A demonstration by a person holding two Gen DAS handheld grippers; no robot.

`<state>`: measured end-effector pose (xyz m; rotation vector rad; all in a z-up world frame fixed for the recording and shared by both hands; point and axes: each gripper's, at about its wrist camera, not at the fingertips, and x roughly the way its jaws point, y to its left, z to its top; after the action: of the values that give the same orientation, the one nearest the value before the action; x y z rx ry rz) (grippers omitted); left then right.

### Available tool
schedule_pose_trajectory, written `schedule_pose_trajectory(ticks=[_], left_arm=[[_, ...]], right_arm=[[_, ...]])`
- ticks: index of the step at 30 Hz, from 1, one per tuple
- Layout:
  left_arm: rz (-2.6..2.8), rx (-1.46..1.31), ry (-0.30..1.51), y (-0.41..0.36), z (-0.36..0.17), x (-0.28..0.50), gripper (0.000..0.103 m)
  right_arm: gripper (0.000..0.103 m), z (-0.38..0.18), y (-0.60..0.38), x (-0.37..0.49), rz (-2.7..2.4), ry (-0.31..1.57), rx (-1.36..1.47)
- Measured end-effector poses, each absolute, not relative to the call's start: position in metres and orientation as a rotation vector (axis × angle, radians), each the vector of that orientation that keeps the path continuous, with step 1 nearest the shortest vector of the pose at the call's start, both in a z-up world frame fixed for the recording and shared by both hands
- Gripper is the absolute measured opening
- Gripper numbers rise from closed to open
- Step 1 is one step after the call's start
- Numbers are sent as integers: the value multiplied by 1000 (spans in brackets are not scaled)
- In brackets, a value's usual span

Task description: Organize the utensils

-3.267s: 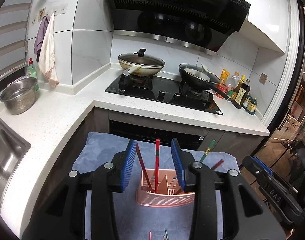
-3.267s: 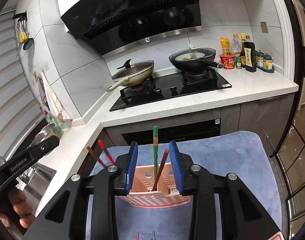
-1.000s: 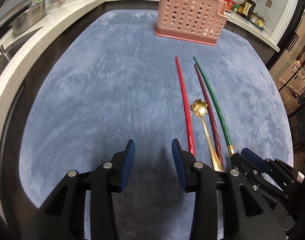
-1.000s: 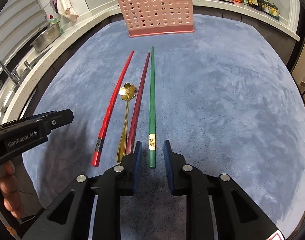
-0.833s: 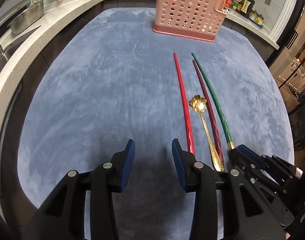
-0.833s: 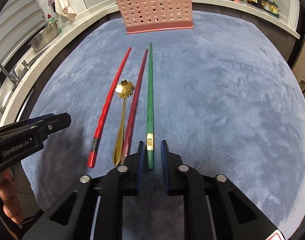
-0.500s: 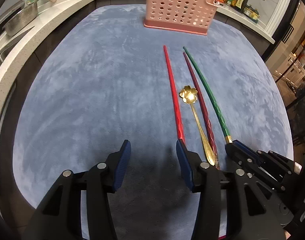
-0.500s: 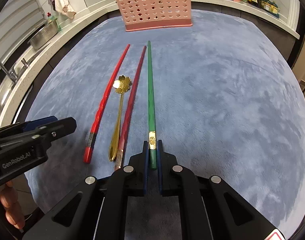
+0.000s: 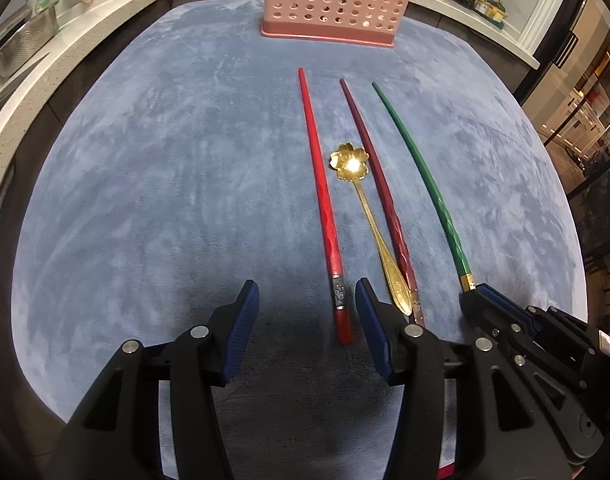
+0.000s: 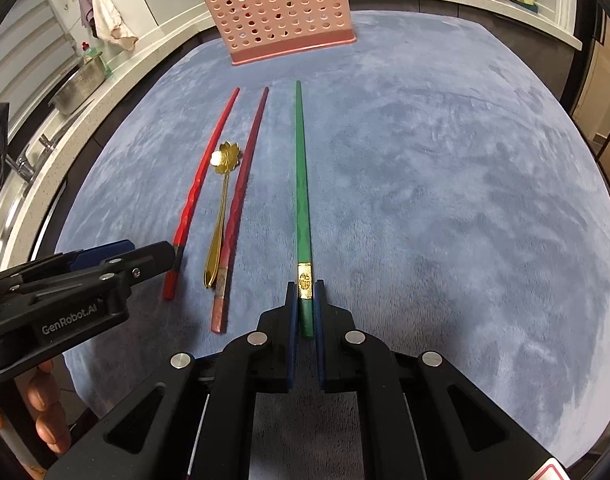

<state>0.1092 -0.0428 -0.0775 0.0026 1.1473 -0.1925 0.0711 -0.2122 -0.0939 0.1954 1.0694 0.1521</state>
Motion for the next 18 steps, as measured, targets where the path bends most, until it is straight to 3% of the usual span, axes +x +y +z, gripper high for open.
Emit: schedule_pose_trajectory(ticks=[9,18], left_arm=[[-186,3,1168,-42,-87,111,45],[-178,31,1157,-42,-88,109,23]], right_arm=[[7,-94,-212,70,150,1072,198],[7,-94,-212,70,150,1071,198]])
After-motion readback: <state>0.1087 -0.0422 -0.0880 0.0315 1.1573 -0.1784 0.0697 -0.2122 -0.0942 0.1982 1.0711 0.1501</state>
